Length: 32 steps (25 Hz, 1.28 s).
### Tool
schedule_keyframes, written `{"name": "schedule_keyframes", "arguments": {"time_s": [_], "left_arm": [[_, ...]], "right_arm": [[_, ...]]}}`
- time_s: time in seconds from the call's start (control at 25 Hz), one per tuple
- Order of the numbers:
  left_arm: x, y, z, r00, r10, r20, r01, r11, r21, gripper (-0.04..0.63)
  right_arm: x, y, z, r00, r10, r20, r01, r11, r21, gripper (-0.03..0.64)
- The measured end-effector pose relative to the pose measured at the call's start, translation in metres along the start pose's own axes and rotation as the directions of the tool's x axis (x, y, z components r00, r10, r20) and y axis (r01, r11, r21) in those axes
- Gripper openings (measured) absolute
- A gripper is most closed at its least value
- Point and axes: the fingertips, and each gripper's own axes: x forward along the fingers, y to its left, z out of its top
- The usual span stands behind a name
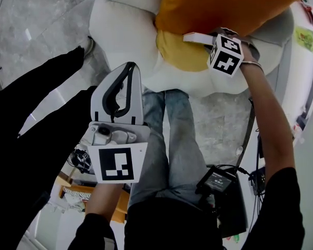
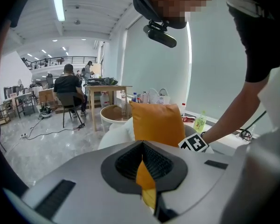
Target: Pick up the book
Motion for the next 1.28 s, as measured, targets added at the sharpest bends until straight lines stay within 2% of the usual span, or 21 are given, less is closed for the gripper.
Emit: {"name": "schedule_keyframes", "arguments": {"time_s": [0.2,0.4,0.64,1.12,1.28], "left_arm": [[-0.001,-0.003,0.007,1.0,-0.008,0.006,0.008,1.0,0.002,0.011],[-0.011,-0.007,0.023,0.999,-0.018,0.028,0.017,1.0,0.013,0.011],[-0.024,-0.022,0.057,0.997,-0.038,0.061,0.036,0.999,0.034,0.011],[-0.067,-0.047,0.142,0.983,-0.061,0.173,0.048,0.996,0.077,0.011],[-0.082,-0.053,0.163,0.977,-0.068,0.201,0.048,0.994,0.103,0.011]], "right_arm": [[-0.002,0.007,0.0,1.0,-0.007,-0.014,0.007,1.0,0.016,0.152],[-0.034,0.007,0.004,0.998,-0.012,0.054,0.006,0.994,0.113,0.15],[-0.087,0.002,0.008,0.993,-0.063,0.097,0.053,0.993,0.106,0.15],[-0.211,0.002,0.02,0.964,-0.173,0.202,0.141,0.976,0.164,0.15],[-0.247,0.007,0.028,0.945,-0.205,0.255,0.157,0.968,0.196,0.15]]}}
